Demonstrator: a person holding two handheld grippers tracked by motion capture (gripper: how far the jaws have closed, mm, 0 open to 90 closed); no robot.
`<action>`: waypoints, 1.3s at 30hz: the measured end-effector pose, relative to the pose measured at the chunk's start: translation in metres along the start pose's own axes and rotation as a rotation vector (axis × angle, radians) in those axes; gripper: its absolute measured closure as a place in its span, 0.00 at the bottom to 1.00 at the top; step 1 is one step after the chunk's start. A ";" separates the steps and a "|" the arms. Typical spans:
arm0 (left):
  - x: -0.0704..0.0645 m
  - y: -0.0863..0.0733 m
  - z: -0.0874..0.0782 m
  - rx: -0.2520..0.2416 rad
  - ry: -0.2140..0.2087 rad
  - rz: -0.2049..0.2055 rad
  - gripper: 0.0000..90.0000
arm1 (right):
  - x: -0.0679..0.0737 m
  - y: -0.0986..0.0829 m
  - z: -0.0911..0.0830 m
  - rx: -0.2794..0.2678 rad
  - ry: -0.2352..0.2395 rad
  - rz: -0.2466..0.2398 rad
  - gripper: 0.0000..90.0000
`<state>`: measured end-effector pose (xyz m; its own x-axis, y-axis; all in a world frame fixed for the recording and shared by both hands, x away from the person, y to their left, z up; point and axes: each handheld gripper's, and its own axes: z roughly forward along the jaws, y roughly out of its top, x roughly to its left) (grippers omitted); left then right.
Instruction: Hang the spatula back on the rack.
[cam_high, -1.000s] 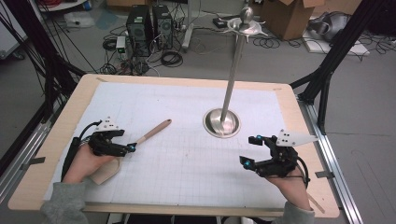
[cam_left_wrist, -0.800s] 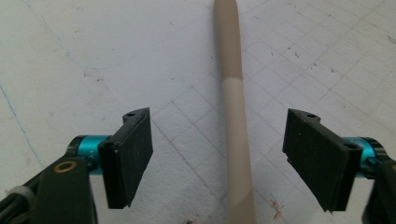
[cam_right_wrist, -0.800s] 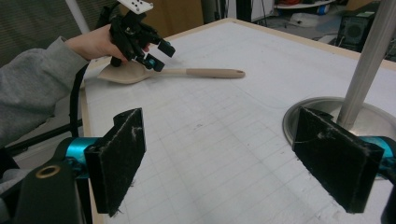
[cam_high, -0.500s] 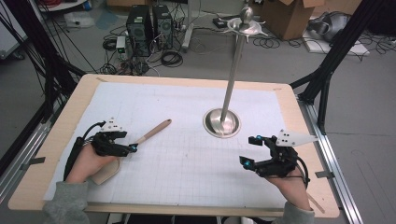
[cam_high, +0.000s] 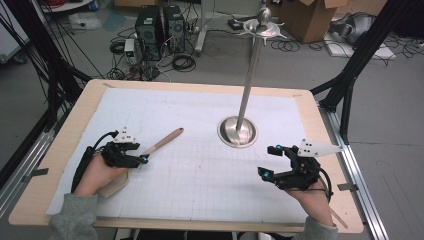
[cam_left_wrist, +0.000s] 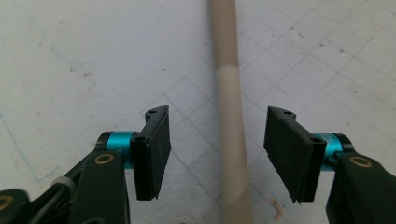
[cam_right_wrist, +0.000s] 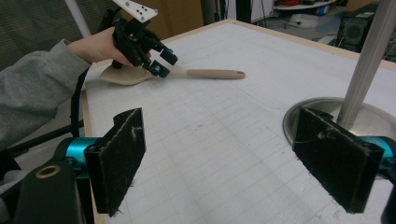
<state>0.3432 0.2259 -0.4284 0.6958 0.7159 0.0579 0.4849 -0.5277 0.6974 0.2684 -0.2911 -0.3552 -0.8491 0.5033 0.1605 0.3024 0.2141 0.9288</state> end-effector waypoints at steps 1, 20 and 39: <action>0.000 0.000 0.001 0.003 0.001 0.003 0.49 | 0.000 0.000 0.000 0.000 0.000 0.001 0.18; -0.003 0.001 0.007 0.048 -0.031 -0.016 0.72 | 0.000 0.000 -0.001 0.006 0.002 0.005 0.18; -0.005 0.002 0.007 0.060 -0.014 -0.027 0.86 | 0.001 0.000 -0.001 0.005 0.002 0.002 0.18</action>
<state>0.3446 0.2180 -0.4320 0.6890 0.7242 0.0294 0.5343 -0.5350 0.6544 0.2672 -0.2915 -0.3552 -0.8494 0.5021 0.1625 0.3060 0.2178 0.9268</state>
